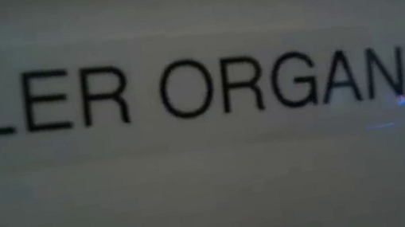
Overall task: Sort silverware
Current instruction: Put the black spoon into the white silverware tray
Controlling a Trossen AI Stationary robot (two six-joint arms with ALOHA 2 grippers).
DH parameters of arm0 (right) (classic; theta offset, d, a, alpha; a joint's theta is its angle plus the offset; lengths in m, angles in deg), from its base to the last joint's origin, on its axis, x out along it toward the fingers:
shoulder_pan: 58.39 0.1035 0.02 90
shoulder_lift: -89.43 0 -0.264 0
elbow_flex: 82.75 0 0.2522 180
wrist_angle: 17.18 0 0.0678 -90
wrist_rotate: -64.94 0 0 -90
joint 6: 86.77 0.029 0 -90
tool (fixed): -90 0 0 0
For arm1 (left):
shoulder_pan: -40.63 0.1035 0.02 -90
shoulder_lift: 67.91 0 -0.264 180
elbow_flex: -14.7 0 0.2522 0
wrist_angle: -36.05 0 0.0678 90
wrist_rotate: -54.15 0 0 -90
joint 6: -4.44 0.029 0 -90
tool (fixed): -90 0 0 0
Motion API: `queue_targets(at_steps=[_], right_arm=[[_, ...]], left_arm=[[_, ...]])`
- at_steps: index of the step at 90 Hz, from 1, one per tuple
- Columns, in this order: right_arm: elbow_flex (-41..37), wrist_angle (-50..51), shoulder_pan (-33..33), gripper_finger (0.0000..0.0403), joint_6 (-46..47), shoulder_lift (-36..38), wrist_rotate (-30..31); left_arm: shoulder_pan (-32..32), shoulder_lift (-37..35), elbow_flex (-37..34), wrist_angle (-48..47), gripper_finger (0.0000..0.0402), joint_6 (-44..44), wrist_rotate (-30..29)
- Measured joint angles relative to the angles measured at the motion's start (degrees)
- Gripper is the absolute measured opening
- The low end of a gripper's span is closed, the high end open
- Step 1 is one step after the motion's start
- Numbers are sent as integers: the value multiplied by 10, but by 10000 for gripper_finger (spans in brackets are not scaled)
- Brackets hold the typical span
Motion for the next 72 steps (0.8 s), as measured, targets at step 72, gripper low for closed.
queue_targets(at_steps=[72], right_arm=[[0, -3, 0, 3, -2, 0, -27]], left_arm=[[-11, 20, -2, -31, 106, -19, 10]])
